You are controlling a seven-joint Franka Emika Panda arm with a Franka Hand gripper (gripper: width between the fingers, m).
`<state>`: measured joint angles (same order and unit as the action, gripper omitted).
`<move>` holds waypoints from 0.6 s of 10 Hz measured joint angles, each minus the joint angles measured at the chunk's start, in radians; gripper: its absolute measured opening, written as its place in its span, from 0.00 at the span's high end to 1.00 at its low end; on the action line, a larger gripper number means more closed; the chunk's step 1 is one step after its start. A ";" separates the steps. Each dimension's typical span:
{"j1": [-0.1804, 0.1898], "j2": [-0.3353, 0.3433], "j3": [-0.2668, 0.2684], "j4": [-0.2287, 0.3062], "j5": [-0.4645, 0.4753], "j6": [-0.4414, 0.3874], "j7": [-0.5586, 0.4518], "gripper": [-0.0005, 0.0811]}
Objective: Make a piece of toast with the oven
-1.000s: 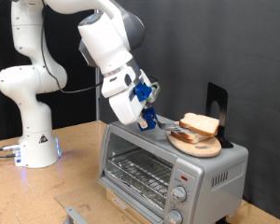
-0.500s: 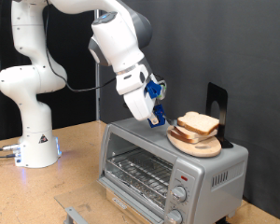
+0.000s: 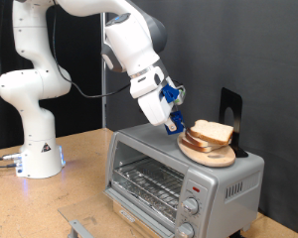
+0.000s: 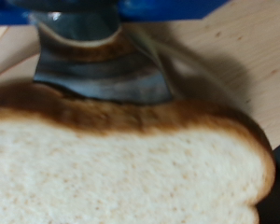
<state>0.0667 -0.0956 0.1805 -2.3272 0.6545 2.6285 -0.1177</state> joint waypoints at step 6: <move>0.004 -0.025 0.008 -0.056 0.194 0.100 -0.169 0.39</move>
<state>0.0708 -0.1201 0.1888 -2.3832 0.8489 2.7285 -0.2868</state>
